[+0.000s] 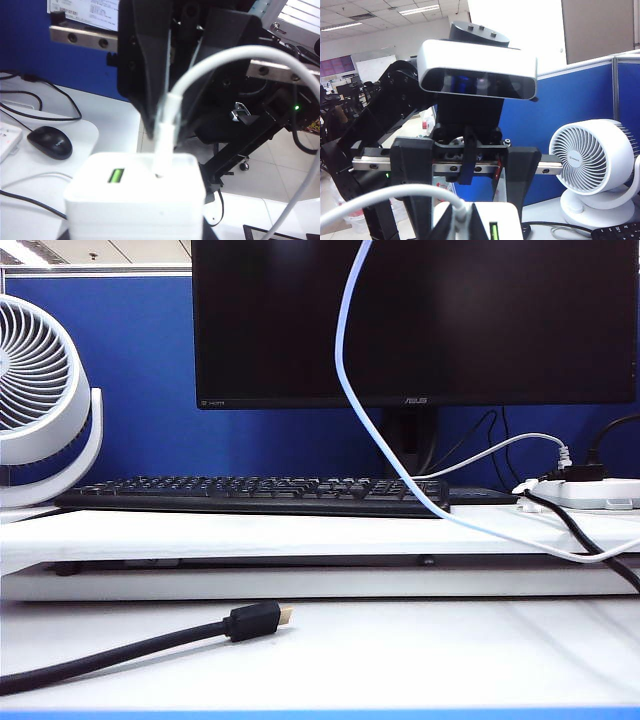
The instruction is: Pick up the Type-C charging cable and the charging base, insert one end of the Type-C charger into the corresponding slot on the base, and finally place the plugged-in charger back on the table.
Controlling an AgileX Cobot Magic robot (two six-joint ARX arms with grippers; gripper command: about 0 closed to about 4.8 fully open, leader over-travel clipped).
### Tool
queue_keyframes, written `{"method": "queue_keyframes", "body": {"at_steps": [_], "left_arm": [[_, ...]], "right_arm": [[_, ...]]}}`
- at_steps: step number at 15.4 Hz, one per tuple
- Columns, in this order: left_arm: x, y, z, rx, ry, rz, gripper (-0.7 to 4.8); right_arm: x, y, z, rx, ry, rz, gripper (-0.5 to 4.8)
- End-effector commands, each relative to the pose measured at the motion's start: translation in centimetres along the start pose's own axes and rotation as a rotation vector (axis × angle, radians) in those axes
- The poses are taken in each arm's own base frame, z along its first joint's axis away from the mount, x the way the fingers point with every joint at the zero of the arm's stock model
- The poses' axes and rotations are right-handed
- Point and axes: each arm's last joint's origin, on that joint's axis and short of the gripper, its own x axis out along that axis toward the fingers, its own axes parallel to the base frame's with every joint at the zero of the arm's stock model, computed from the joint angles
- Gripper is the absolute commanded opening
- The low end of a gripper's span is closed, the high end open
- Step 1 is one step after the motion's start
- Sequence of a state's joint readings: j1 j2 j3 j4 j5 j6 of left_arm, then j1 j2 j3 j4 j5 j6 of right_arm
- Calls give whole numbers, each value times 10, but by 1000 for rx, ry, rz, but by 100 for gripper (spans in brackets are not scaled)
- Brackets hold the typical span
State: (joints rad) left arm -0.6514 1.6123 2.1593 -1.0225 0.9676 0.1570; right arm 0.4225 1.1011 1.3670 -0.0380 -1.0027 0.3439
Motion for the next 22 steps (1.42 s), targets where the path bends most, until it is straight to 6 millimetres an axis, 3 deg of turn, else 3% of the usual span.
{"method": "queue_keyframes", "body": {"at_steps": [1,16,22], "left_arm": [[-2,-3,11,86,-66,-1,-6],[-2,-2,12,93,-74,15,-6],[-3,-2,14,70,-89,15,-6]], "right_arm": [[4,-2,-13,73,84,63,-2],[1,0,-21,80,135,59,-2],[14,9,-31,78,183,101,-2]]}}
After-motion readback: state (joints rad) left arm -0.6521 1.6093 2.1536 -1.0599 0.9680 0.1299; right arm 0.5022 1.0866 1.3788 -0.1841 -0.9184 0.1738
